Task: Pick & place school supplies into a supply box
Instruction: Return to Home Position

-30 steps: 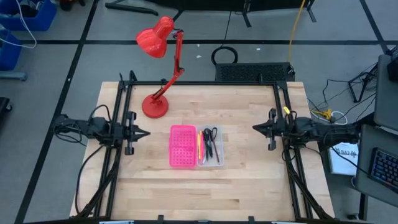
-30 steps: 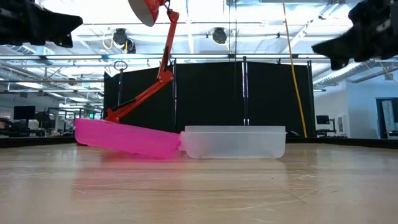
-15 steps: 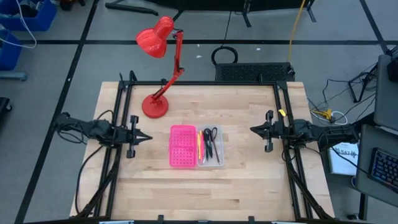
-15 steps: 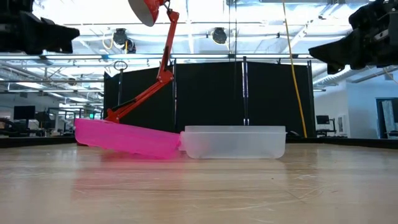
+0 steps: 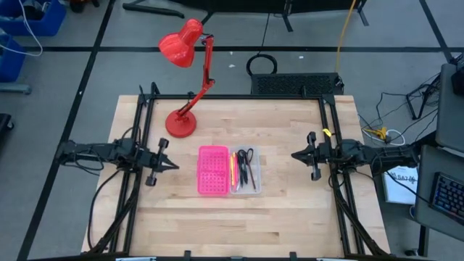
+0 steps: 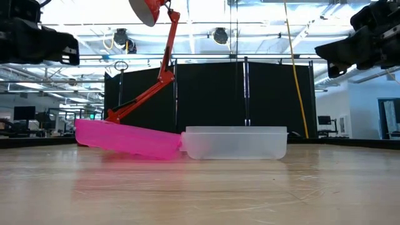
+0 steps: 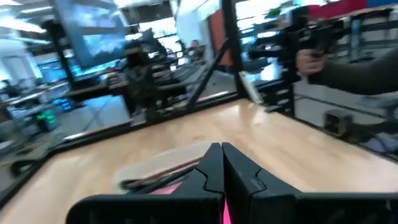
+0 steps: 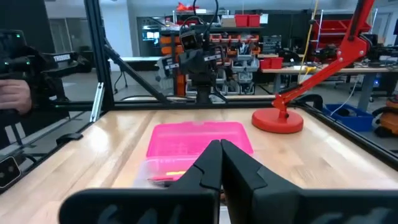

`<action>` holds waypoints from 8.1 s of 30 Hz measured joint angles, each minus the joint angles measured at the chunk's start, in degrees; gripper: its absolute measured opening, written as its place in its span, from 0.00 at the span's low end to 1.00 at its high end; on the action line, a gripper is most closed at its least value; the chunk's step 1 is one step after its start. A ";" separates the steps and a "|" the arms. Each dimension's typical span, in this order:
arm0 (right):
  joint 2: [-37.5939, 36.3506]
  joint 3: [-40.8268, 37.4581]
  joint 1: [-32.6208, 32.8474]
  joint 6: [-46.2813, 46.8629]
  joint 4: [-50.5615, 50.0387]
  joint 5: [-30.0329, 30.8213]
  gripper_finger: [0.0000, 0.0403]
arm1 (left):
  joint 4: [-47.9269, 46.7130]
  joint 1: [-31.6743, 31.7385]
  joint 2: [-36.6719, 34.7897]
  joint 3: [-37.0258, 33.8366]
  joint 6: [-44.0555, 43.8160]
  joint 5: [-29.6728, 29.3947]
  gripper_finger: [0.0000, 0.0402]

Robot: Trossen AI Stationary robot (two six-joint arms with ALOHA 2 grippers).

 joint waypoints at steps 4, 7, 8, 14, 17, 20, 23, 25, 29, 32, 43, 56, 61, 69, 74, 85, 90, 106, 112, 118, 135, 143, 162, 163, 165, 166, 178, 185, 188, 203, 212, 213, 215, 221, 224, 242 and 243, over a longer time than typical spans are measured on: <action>0.00 -0.04 -0.54 -0.71 0.00 0.05 0.00 | -0.22 0.82 0.18 0.02 -1.75 0.01 0.00; 0.11 -0.05 -1.59 -0.87 0.00 0.11 0.00 | -0.85 1.30 1.01 0.02 -2.31 -2.89 0.00; 0.28 -0.07 -1.98 -0.85 -0.02 0.11 0.00 | -0.88 1.44 1.33 0.02 -2.35 -3.22 0.00; 1.18 -0.07 -4.40 0.17 -0.02 0.26 0.00 | -1.74 1.53 4.64 0.02 -4.27 -7.88 0.00; 1.75 -0.09 -5.38 0.09 -0.02 0.26 0.00 | -1.76 1.53 5.66 0.02 -4.28 -8.01 0.00; 2.07 -0.09 -6.07 0.09 -0.04 0.22 0.00 | -1.76 1.53 6.01 0.02 -3.72 -8.01 0.00; 2.16 -0.09 -6.27 0.21 -0.07 0.17 0.00 | -1.74 1.53 5.99 0.02 -3.16 -8.03 0.00; 2.16 -0.09 -6.27 0.05 -0.07 0.15 0.00 | -1.76 1.53 6.01 0.02 -3.16 -7.99 0.00; 2.16 -0.09 -6.27 -1.81 0.00 0.31 0.00 | -1.72 1.53 6.10 0.02 -3.20 -7.79 0.01; 2.16 -0.09 -6.25 -4.15 0.15 1.55 0.00 | -1.70 1.53 6.10 0.00 -3.94 -7.84 0.02; 2.23 -0.09 -6.21 -4.50 0.24 1.53 0.00 | 0.36 1.53 6.10 -0.09 -9.37 -7.41 0.02; 2.23 -0.09 -6.21 -4.50 0.27 1.53 0.00 | 0.40 1.53 6.10 -0.07 -9.37 -7.55 0.11; 2.23 -0.09 -6.21 -4.50 0.28 1.53 0.00 | 0.42 1.53 6.10 -0.07 -9.37 -7.55 0.14; 2.23 -0.09 -6.21 -4.50 0.28 1.53 0.00 | 0.44 1.53 6.10 -0.07 -9.35 -7.57 0.14; 2.23 -0.09 -6.21 -4.50 0.28 1.53 0.00 | 0.47 1.53 6.10 -0.07 -9.35 -7.57 0.14; 2.23 -0.09 -6.21 -4.50 0.29 1.52 0.00 | 0.49 1.53 6.10 -0.07 -9.35 -7.59 0.14; 2.23 -0.09 -6.19 -4.50 0.30 1.51 0.00 | 0.49 1.53 6.10 -0.04 -9.35 -7.59 0.14; 2.23 -0.09 -6.19 -4.50 0.30 1.51 0.00 | 0.51 1.53 6.10 -0.02 -9.35 -7.59 0.14; 2.23 -0.09 -6.21 -4.50 0.30 1.51 0.00 | 0.51 1.53 6.10 0.00 -9.35 -7.59 0.14; 2.23 -0.09 -6.20 -4.50 0.30 1.51 0.00 | 0.51 1.53 6.10 0.00 -9.35 -7.62 0.14; 2.23 -0.09 -6.19 -4.50 0.31 1.51 0.00 | 0.49 1.53 6.10 0.00 -9.35 -7.62 0.14; 2.23 -0.10 -6.21 -4.50 0.31 1.51 0.00 | 0.51 1.53 6.10 0.00 -9.35 -7.62 0.14; 2.23 -0.09 -6.19 -4.50 0.31 1.51 0.00 | 0.51 1.51 6.10 0.00 -9.35 -7.62 0.14; 2.23 -0.09 -6.21 -4.50 0.31 1.51 0.00 | 0.49 1.53 6.10 0.00 -9.35 -7.62 0.14; 2.23 -0.11 -6.20 -4.50 0.31 1.51 0.00 | 0.51 1.52 6.10 0.00 -9.35 -7.60 0.14; 2.23 -0.09 -6.19 -4.50 0.31 1.51 0.00 | 0.50 1.52 6.10 0.00 -9.35 -7.61 0.14; 2.23 -0.10 -6.21 -4.50 0.31 1.51 0.00 | 0.50 1.51 6.09 0.00 -9.35 -7.62 0.14; 2.23 -0.11 -6.20 -4.50 0.30 1.51 0.00 | 0.51 1.51 6.10 0.00 -9.35 -7.62 0.14; 2.24 -0.09 -6.20 -4.50 0.31 1.51 0.00 | 0.50 1.51 6.10 0.00 -9.35 -7.61 0.14; 2.24 -0.09 -6.20 -4.50 0.31 1.51 0.00 | 0.49 1.52 6.10 0.00 -9.35 -7.60 0.14; 2.25 -0.09 -6.20 -4.50 0.30 1.51 0.00 | 0.51 1.52 6.09 0.00 -9.35 -7.62 0.14; 2.23 -0.09 -6.20 -4.50 0.31 1.51 0.00 | 0.51 1.51 6.10 0.00 -9.35 -7.59 0.14; 2.25 -0.09 -6.19 -4.50 0.31 1.51 0.00 | 0.51 1.51 6.10 0.00 -9.35 -7.62 0.14; 2.25 -0.09 -6.21 -4.50 0.31 1.51 0.00 | 0.49 1.51 6.08 0.00 -9.35 -7.62 0.14; 2.23 -0.10 -6.20 -4.50 0.31 1.51 0.00 | 0.50 1.51 6.10 0.00 -9.35 -7.62 0.14; 2.25 -0.11 -6.20 -4.50 0.31 1.51 0.00 | 0.49 1.53 6.10 0.00 -9.35 -7.61 0.14; 2.25 -0.10 -6.19 -4.50 0.31 1.51 0.00 | 0.51 1.52 6.10 0.00 -9.35 -7.60 0.14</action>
